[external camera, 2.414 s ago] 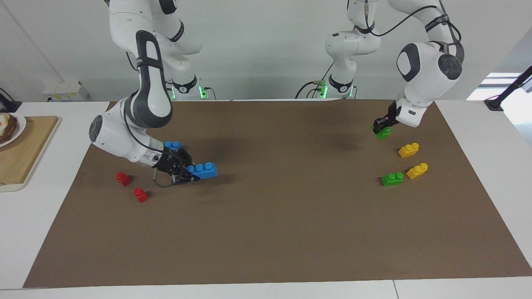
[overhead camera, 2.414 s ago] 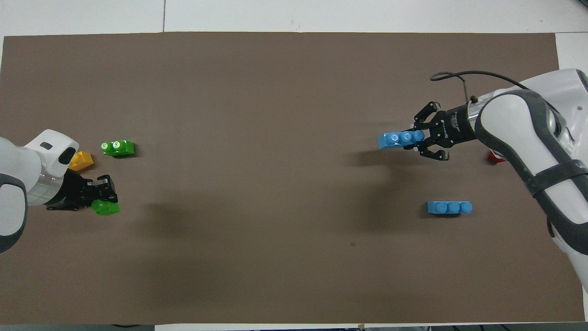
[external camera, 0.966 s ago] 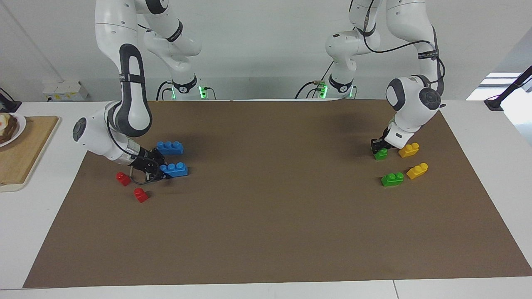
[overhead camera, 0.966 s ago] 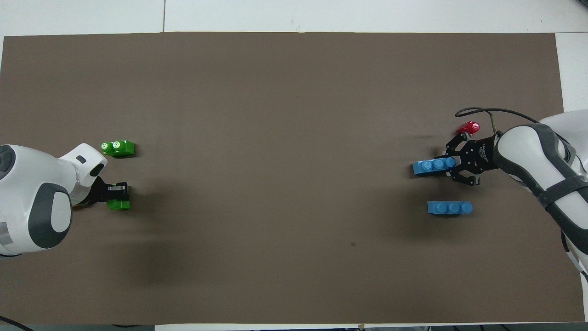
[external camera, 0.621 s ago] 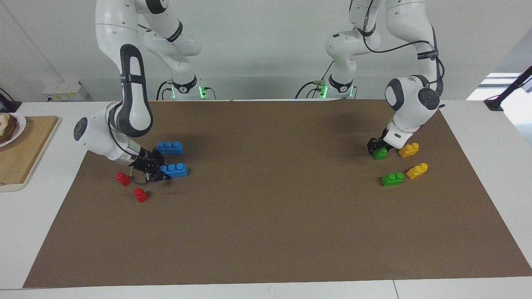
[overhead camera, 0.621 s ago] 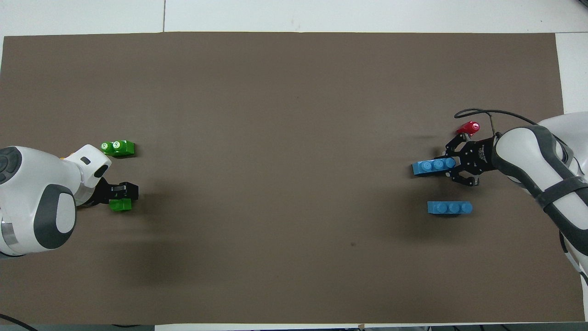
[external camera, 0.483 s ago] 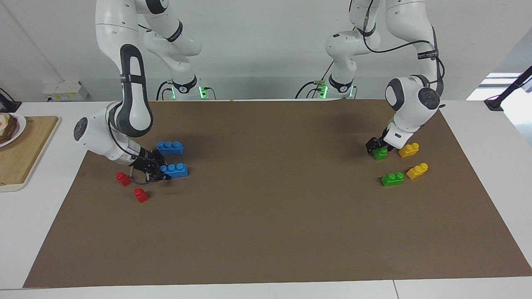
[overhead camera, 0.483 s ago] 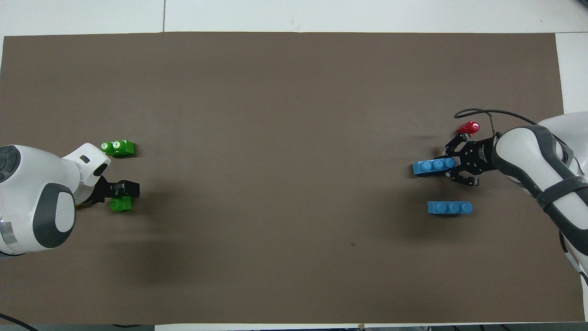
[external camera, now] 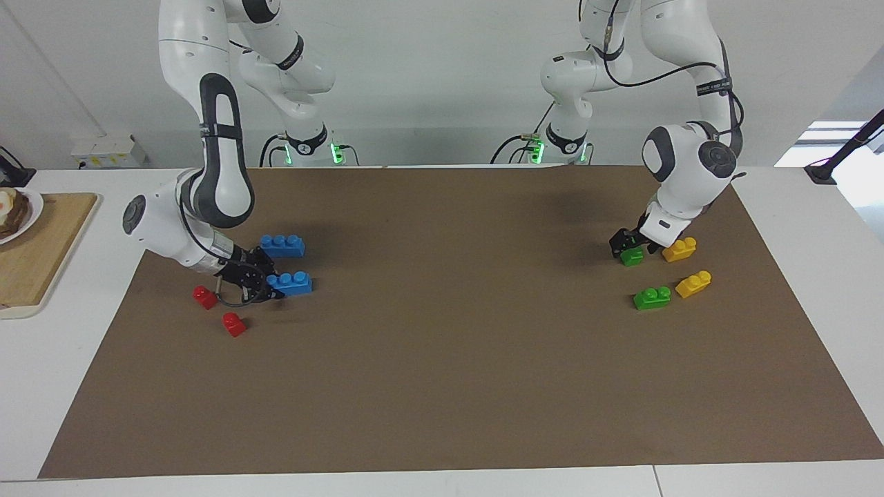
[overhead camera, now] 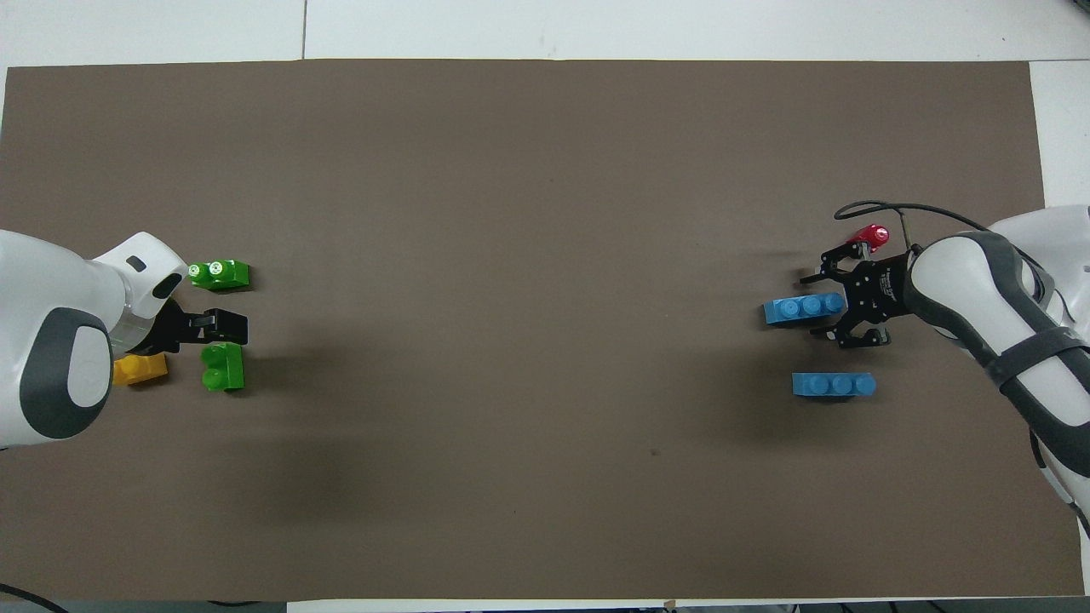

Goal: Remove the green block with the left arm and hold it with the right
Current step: 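Open the left gripper and the right gripper and draw both back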

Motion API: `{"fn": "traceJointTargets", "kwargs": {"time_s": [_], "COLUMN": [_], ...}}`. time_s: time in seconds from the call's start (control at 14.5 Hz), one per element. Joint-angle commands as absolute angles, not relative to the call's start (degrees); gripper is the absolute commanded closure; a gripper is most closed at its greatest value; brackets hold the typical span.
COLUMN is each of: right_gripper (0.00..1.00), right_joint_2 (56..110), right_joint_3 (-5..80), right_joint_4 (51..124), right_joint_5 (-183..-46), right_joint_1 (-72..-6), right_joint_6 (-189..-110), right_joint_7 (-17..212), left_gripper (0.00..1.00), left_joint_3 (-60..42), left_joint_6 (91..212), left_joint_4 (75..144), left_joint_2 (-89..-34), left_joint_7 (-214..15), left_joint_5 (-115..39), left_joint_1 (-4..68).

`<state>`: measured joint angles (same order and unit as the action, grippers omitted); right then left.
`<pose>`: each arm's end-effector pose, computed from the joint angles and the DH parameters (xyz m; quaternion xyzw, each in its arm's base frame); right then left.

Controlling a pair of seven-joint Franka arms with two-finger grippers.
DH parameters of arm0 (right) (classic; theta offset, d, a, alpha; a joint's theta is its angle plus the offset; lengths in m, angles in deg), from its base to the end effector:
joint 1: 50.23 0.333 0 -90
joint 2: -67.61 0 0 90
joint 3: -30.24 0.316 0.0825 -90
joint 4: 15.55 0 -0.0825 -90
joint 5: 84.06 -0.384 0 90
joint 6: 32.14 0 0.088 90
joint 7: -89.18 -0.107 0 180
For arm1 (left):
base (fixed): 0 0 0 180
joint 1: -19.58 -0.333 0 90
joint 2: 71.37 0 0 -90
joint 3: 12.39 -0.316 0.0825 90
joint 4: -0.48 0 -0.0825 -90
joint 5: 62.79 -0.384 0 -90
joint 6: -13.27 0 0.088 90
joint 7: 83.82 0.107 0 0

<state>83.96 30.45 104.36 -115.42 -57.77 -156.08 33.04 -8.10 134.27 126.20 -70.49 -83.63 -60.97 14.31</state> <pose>0.5586 -0.0511 0.2733 -0.7224 0.6515 0.1798 0.1460 0.5219 0.0075 0.3699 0.9986 0.0157 -0.0487 0.0143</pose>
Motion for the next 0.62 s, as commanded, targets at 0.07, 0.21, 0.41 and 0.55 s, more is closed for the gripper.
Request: {"fn": "traceJointTargets", "kwargs": {"time_s": [0.07,0.21,0.41,0.55], "right_gripper": [0.06,0.06,0.05,0.05], "right_joint_2": [82.21,81.41,79.57,77.82], "right_joint_3": [30.77,30.59,30.59,30.51], "right_joint_4": [102.76,100.65,99.5,99.32], "right_joint_5": [-116.23,-116.14,-115.71,-115.44], "right_joint_1": [-57.53,-57.53,-57.88,-58.14], "right_joint_6": [-154.15,-150.81,-148.16,-146.76], "right_joint_7": [31.0,28.89,26.87,26.07], "left_gripper": [0.0,0.0,0.0,0.0], "left_joint_3": [-8.61,-8.61,-8.61,-8.79], "left_joint_6": [125.79,120.61,116.82,112.43], "left_joint_4": [119.24,114.32,109.48,107.18], "left_joint_2": [-71.11,-70.4,-70.58,-70.75], "left_joint_7": [-83.73,-83.73,-83.73,-83.82], "left_joint_5": [-61.74,-61.82,-61.74,-61.91], "left_joint_1": [14.48,14.48,14.22,14.83]}}
